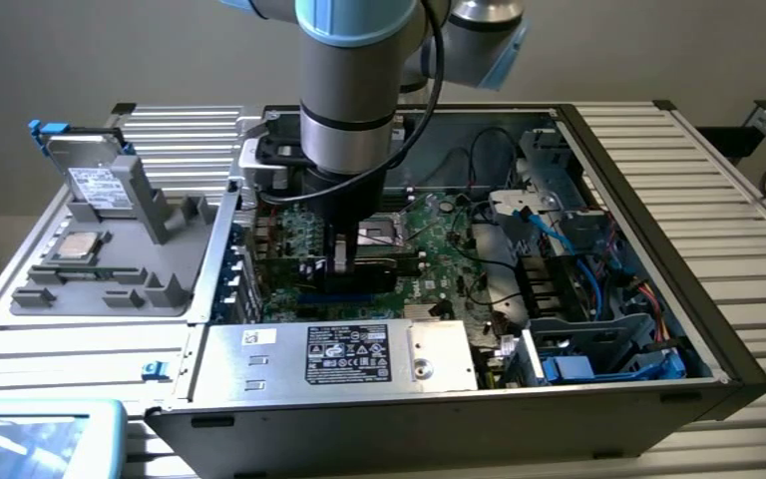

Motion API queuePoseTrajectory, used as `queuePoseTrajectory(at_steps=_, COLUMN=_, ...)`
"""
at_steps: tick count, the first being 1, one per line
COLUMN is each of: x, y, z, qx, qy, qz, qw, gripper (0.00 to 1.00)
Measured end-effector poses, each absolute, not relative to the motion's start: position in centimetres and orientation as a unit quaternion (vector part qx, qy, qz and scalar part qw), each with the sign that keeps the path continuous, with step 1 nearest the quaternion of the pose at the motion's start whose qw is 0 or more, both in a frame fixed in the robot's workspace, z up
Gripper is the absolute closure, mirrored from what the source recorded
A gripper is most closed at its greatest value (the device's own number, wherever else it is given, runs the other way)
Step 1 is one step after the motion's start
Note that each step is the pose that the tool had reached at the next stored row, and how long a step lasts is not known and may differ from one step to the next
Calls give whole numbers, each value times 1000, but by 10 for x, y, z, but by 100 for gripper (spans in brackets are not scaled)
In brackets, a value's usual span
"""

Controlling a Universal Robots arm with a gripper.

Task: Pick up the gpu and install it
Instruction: 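Insert the gpu into the slot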

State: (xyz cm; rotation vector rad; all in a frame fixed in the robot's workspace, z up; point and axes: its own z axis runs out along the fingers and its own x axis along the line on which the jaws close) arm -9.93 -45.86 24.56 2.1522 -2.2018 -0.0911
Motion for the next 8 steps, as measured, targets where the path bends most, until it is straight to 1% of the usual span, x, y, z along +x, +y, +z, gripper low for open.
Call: queuePoseTrajectory(at_steps=8, x=-99, y=-459, z=245, qx=698, qy=-714, qz=-29, qw=31, gripper=71)
